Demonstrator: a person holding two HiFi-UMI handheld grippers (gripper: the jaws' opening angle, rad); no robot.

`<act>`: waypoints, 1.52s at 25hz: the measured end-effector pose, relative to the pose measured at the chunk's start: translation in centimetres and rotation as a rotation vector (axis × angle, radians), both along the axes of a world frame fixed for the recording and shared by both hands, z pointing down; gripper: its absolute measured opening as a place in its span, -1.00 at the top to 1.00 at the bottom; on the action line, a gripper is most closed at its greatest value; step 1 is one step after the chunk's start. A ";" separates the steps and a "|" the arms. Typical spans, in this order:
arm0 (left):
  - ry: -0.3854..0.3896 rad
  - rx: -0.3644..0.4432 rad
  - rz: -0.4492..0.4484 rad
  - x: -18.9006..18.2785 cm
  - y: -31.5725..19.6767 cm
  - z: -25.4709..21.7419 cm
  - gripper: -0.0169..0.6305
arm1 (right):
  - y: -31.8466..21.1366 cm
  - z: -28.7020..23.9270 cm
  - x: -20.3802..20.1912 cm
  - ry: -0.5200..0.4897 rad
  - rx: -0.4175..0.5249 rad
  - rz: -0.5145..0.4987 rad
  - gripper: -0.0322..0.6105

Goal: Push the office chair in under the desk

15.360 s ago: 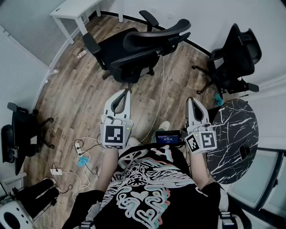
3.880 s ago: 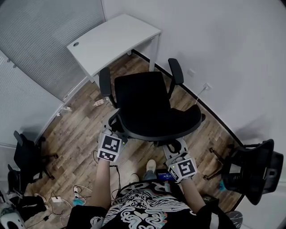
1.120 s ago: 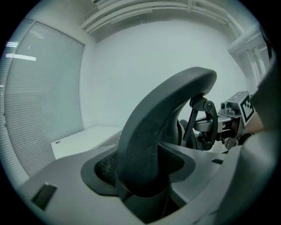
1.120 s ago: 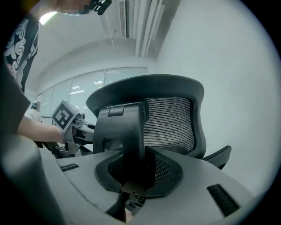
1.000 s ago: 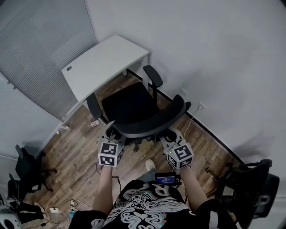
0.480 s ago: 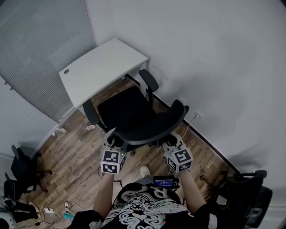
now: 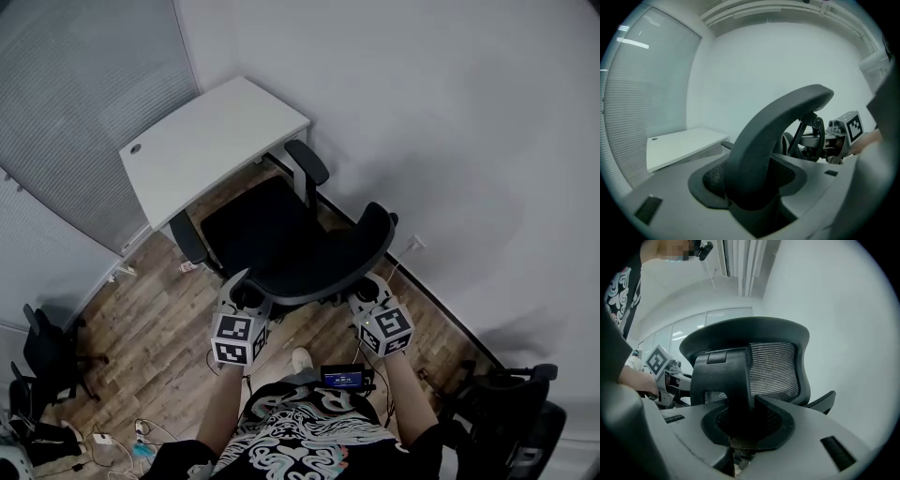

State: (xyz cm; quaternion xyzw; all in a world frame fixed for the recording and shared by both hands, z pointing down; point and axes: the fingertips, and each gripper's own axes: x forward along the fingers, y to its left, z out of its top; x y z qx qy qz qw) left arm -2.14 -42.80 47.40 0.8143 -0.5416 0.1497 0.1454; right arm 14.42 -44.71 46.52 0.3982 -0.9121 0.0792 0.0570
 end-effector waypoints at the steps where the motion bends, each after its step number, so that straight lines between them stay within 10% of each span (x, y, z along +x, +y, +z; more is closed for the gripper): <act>1: 0.002 -0.003 -0.004 0.2 -0.2 0.0 0.22 | -0.3 0.0 0.1 -0.001 -0.003 -0.003 0.68; 38: -0.014 -0.025 -0.140 1.5 -3.6 0.2 0.17 | -4.5 -0.1 1.6 0.008 0.027 -0.068 0.68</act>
